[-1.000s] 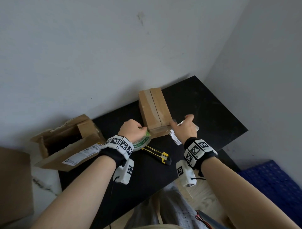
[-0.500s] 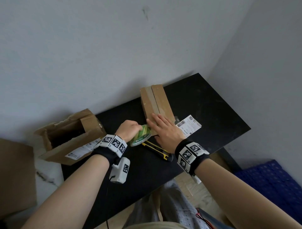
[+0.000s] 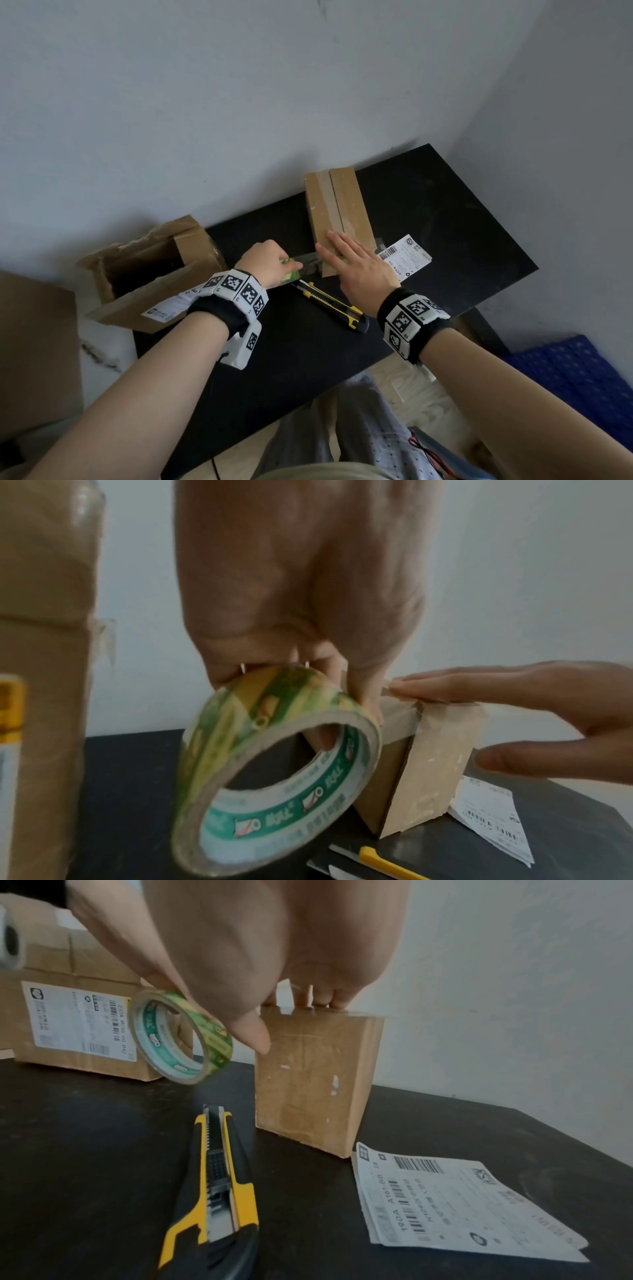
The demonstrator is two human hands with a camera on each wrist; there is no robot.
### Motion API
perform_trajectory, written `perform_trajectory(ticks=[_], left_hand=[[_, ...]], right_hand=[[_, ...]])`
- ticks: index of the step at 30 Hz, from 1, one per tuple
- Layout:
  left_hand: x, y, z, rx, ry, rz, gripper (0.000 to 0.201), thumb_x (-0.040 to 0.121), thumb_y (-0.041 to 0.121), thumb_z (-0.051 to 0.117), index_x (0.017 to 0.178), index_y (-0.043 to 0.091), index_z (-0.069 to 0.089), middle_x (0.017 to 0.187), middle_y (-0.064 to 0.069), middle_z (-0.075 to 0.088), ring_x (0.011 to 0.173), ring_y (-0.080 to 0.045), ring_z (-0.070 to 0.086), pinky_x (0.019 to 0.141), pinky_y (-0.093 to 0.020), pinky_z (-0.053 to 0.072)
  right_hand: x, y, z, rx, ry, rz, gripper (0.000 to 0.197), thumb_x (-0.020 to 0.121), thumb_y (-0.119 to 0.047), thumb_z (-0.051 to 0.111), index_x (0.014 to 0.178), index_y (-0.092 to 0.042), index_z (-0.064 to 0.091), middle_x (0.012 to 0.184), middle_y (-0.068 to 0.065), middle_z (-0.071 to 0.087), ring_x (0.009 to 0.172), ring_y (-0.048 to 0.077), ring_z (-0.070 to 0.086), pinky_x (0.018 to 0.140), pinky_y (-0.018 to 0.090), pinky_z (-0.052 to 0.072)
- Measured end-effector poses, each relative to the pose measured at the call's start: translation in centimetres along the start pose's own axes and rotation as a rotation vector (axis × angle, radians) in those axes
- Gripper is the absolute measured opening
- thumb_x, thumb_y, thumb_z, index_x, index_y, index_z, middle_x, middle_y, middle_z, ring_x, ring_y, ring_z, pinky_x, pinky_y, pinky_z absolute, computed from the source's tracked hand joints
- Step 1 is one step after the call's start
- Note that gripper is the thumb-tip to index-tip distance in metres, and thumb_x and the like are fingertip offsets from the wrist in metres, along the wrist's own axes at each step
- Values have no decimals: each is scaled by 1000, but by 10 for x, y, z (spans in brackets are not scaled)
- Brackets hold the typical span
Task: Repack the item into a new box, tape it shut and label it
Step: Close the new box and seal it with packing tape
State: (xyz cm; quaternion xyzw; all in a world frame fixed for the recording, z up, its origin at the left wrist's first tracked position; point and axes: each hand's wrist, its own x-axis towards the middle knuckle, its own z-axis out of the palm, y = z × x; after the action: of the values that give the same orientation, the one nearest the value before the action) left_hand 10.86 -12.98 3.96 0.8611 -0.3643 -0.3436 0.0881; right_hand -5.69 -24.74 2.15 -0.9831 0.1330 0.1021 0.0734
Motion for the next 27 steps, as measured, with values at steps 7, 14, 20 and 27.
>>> perform_trajectory(ticks=[7, 14, 20, 27], left_hand=[[-10, 2, -1, -68, 65, 146, 30, 88, 33, 60, 117, 24, 55, 108, -2, 62, 97, -19, 59, 84, -36, 49], [-14, -1, -1, -163, 100, 199, 19, 87, 26, 63, 105, 21, 63, 93, 6, 60, 93, -14, 59, 81, -30, 46], [-9, -4, 1, -142, 145, 196, 19, 85, 29, 66, 103, 21, 64, 89, 6, 60, 90, -13, 58, 79, -29, 45], [-9, -9, 4, -140, 163, 223, 20, 86, 27, 65, 105, 19, 63, 95, 3, 62, 92, -12, 58, 80, -29, 48]], right_hand=[[-5, -1, -12, 119, 128, -9, 72, 87, -13, 54, 149, -22, 18, 155, 8, 19, 143, 25, 18, 116, 39, 21], [-27, -11, -1, 122, 484, -13, 29, 77, -6, 64, 106, -6, 59, 97, 8, 63, 82, 26, 63, 69, 33, 52], [-31, -23, 35, 196, 227, 102, 23, 86, -22, 61, 105, -9, 59, 97, 7, 60, 86, 26, 61, 68, 33, 47], [-10, -33, 55, 252, -127, 328, 52, 91, -36, 55, 135, -13, 39, 131, 7, 46, 121, 24, 46, 98, 36, 39]])
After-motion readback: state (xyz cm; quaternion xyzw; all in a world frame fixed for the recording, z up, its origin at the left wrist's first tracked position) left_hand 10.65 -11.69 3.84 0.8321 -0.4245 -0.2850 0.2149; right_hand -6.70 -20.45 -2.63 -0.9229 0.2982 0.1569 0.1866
